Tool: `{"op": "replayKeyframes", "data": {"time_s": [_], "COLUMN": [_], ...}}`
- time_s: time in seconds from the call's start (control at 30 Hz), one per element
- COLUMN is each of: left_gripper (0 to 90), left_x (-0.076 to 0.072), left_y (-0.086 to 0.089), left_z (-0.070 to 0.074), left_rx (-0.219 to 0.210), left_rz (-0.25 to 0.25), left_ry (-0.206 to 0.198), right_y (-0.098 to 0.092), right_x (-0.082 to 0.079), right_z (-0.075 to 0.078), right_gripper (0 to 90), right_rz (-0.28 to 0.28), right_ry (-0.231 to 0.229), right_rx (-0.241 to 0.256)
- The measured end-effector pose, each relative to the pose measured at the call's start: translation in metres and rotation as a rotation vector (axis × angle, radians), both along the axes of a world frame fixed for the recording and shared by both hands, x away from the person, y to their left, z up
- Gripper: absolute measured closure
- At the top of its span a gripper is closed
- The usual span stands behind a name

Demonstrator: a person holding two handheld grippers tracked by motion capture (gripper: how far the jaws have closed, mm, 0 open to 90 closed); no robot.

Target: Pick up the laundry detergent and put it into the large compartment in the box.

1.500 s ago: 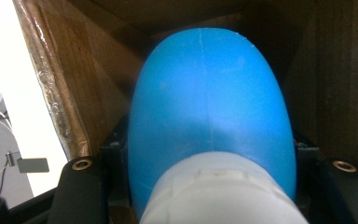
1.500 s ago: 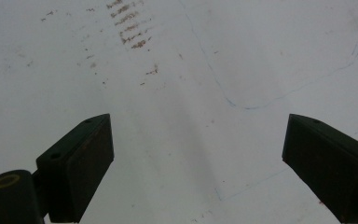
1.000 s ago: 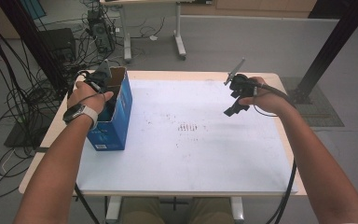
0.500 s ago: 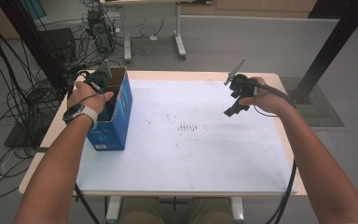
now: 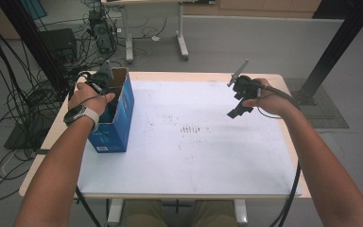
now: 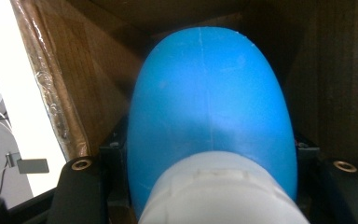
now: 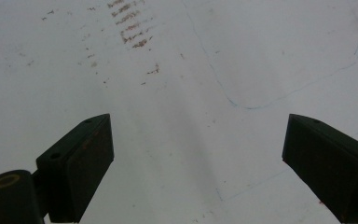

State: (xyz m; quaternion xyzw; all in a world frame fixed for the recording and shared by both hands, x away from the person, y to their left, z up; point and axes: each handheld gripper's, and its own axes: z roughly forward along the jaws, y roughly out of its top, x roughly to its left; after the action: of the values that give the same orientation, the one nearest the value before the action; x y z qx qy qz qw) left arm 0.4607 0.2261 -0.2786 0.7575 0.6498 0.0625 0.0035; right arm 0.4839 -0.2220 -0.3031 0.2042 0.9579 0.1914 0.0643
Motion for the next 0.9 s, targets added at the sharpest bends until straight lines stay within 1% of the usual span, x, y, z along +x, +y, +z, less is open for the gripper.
{"op": "replayKeyframes", "data": {"time_s": [0.13,0.9], "left_gripper": [37.2,37.2], "left_x": [0.0,0.0], "left_y": [0.0003,0.0007], "left_z": [-0.0001,0.0], "left_rx": [-0.001,-0.004], "left_rz": [0.001,0.001], "left_ry": [0.001,-0.001], "right_y": [0.0002,0.0], "right_x": [-0.0002,-0.0004], "right_z": [-0.0002,-0.0004], "right_gripper": [8.7,8.7], "right_rz": [-0.001,-0.003], "right_ry": [0.004,0.006], "right_rx": [-0.006,-0.002]}}
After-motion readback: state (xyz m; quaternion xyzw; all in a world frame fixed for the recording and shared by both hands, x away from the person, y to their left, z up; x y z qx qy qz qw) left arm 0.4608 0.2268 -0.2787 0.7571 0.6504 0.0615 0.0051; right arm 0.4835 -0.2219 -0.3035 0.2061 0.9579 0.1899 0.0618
